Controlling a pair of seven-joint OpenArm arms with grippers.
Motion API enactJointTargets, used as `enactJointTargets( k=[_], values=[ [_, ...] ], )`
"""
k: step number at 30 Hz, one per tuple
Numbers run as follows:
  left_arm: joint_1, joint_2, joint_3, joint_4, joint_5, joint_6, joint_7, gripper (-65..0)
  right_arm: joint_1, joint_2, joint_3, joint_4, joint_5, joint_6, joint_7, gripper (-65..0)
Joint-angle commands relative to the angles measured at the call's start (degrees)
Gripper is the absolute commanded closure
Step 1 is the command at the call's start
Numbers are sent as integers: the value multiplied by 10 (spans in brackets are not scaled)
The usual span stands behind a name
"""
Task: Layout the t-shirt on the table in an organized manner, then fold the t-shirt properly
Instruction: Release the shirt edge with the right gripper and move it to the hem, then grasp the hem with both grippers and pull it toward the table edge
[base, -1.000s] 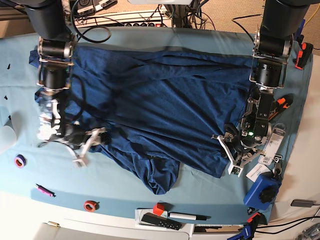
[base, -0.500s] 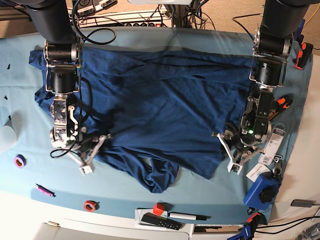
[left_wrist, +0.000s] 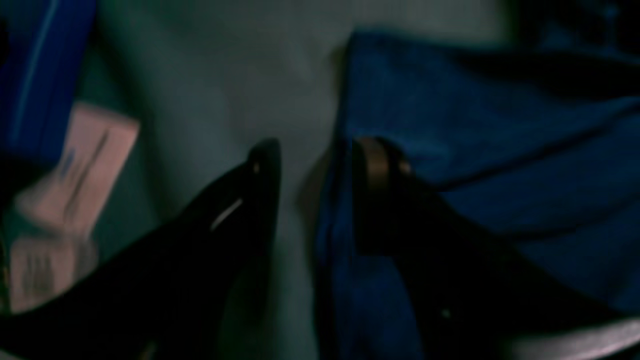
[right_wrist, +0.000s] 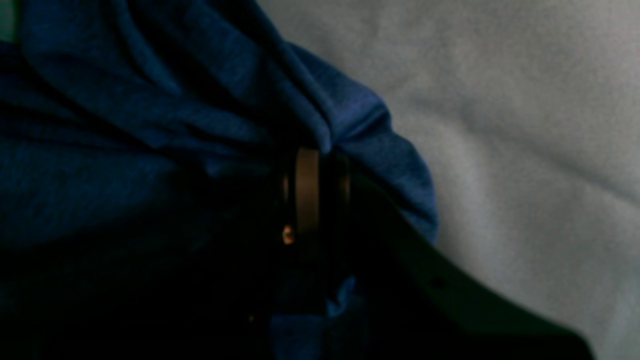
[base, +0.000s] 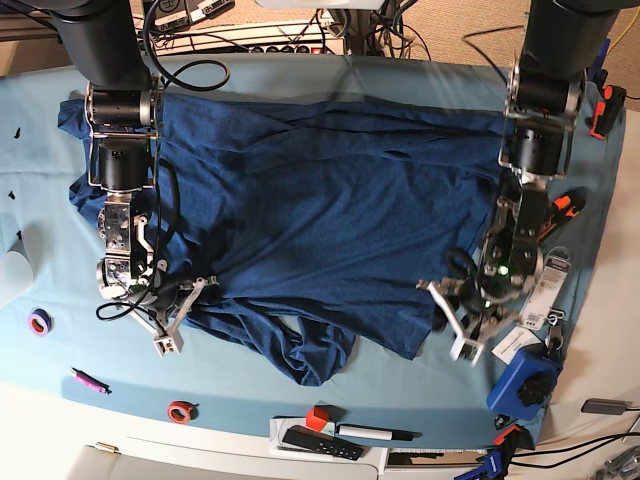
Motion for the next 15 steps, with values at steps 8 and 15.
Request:
enactJointTargets(
  k=[8, 15],
  values=[
    [-113, 2, -3, -158, -63, -1, -69, -376, 20, 5, 2, 8, 0, 1, 6, -15],
    [-144, 4, -3, -265, -180, -59, -38, -376, 20, 4, 2, 8, 0, 1, 8, -15]
  ],
)
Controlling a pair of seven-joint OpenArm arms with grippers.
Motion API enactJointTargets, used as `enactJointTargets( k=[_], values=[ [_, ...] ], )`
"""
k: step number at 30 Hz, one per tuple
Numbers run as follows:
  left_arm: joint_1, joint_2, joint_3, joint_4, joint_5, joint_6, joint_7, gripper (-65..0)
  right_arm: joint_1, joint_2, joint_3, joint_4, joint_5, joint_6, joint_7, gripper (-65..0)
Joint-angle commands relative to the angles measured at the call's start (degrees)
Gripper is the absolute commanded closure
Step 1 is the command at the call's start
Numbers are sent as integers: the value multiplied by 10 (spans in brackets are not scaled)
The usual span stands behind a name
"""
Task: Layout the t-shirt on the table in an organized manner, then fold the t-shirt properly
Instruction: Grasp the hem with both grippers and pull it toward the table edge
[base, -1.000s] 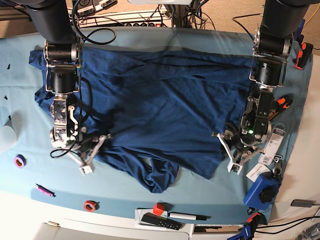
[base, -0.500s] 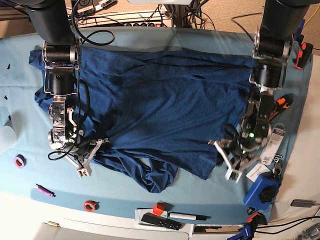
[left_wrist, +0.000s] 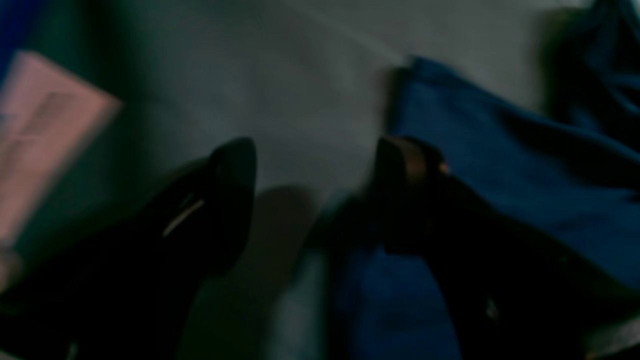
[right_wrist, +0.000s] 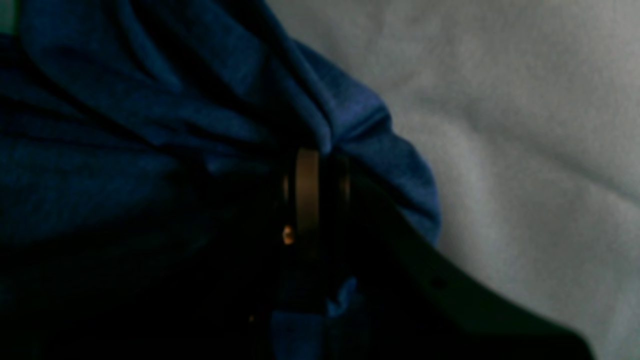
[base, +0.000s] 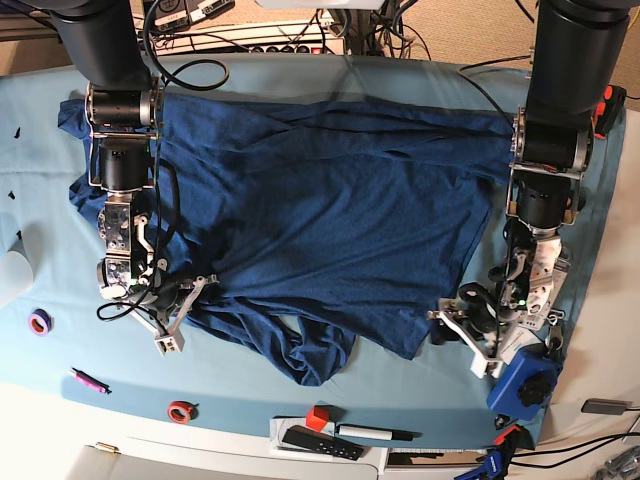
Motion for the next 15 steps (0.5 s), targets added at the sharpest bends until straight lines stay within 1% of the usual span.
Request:
enactJointTargets(
  k=[1, 5, 10, 13, 15],
  values=[
    [-21, 2, -1, 10, -18, -11, 0, -376, 20, 5, 2, 9, 2, -2, 13, -15],
    [-21, 25, -1, 10, -33, -29, 27, -376, 20, 5, 2, 9, 2, -2, 12, -15],
    [-21, 56, -1, 10, -32, -29, 26, -375, 17, 5, 2, 9, 2, -2, 10, -15],
    [-22, 64, -1, 11, -29, -24, 19, -371, 17, 5, 2, 9, 2, -2, 9, -15],
    [-22, 65, -1, 11, -14, -18, 9, -357, 17, 5, 2, 9, 2, -2, 8, -15]
  ],
)
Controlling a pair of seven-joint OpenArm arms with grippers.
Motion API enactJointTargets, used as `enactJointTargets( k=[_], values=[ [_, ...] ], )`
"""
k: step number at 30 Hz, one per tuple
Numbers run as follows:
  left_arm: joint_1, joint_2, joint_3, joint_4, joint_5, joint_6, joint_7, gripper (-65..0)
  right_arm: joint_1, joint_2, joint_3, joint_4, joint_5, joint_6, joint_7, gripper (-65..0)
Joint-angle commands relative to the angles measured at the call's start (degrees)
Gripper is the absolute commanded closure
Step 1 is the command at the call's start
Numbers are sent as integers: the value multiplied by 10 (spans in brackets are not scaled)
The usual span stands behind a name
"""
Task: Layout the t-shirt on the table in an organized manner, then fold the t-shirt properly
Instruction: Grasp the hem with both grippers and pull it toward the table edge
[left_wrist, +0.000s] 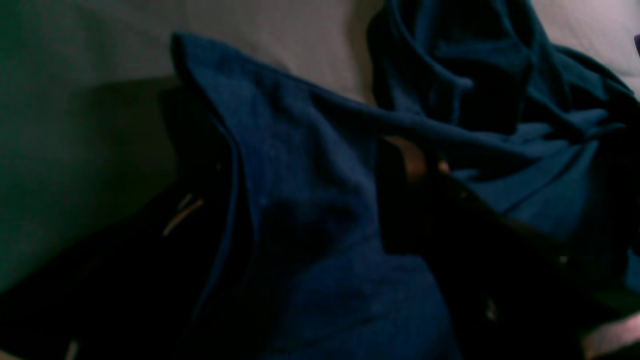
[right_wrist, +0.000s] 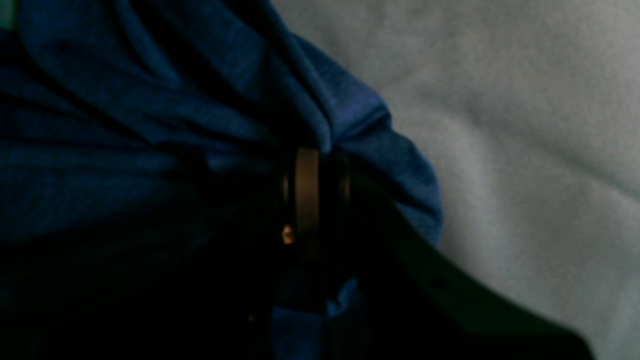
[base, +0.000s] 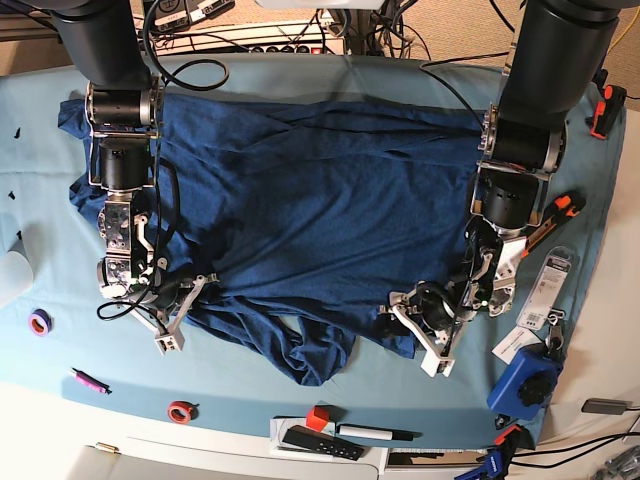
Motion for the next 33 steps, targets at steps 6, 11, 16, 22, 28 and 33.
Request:
enactJointTargets(
  k=[6, 11, 16, 22, 28, 33],
  values=[
    [-22, -3, -1, 10, 18, 23, -34, -126, 19, 5, 2, 9, 2, -2, 11, -15],
    [-21, -3, -1, 10, 18, 23, -38, 0, 19, 5, 2, 9, 1, -2, 11, -15],
    [-21, -3, -1, 10, 38, 23, -38, 0, 26, 5, 2, 9, 1, -2, 18, -226],
    [-21, -3, -1, 10, 37, 23, -38, 0, 52, 5, 2, 9, 1, -2, 33, -346],
    [-21, -3, -1, 10, 37, 21, -38, 0, 64, -3, 2, 8, 1, -2, 65, -346],
    [-21, -2, -1, 10, 37, 21, -38, 0, 63, -21, 2, -10, -17, -3, 78, -346]
  ],
)
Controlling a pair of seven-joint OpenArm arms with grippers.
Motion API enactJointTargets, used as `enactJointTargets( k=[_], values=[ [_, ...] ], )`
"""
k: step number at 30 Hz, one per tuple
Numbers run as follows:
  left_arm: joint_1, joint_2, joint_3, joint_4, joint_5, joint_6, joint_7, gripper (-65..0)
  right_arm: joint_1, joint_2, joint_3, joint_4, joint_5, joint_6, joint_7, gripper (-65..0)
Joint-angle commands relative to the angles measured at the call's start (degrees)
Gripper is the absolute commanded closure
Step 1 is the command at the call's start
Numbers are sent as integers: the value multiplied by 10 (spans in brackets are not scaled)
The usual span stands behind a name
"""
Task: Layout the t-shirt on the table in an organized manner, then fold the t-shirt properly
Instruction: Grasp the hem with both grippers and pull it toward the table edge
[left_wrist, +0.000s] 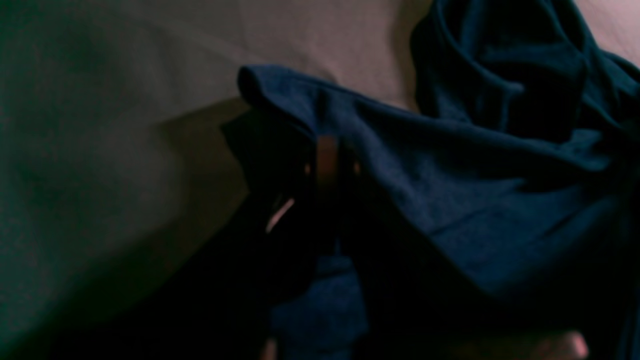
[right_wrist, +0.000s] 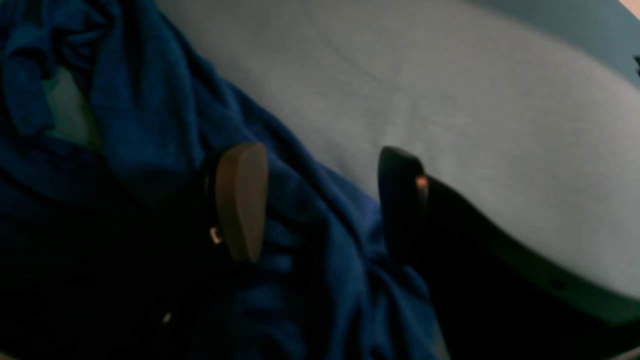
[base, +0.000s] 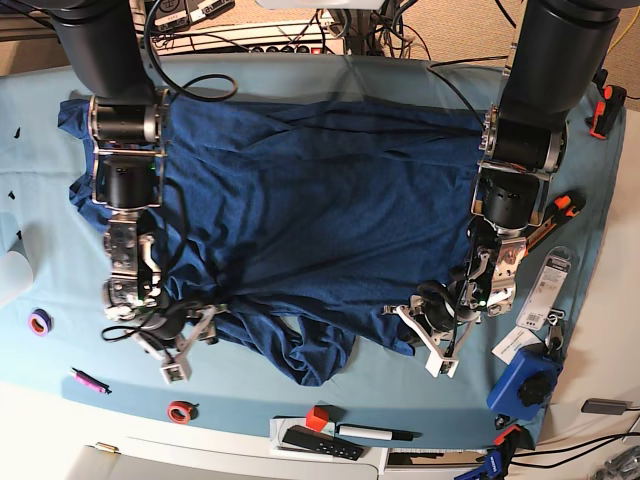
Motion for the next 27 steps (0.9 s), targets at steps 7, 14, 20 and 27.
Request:
enactJointTargets(
  k=[7, 14, 20, 27],
  values=[
    [-21, 0, -1, 10, -6, -4, -13, 0, 21, -2, 2, -66, -13, -24, 45, -346],
    [-21, 0, -1, 10, -6, -4, -13, 0, 24, -2, 2, -76, -47, -26, 59, -183],
    [-21, 0, -1, 10, -6, -4, -13, 0, 37, -1, 2, -76, -92, -43, 110, 0],
    [-21, 0, -1, 10, -6, -4, -13, 0, 50, 2, 2, -76, -130, -75, 167, 0]
  ],
)
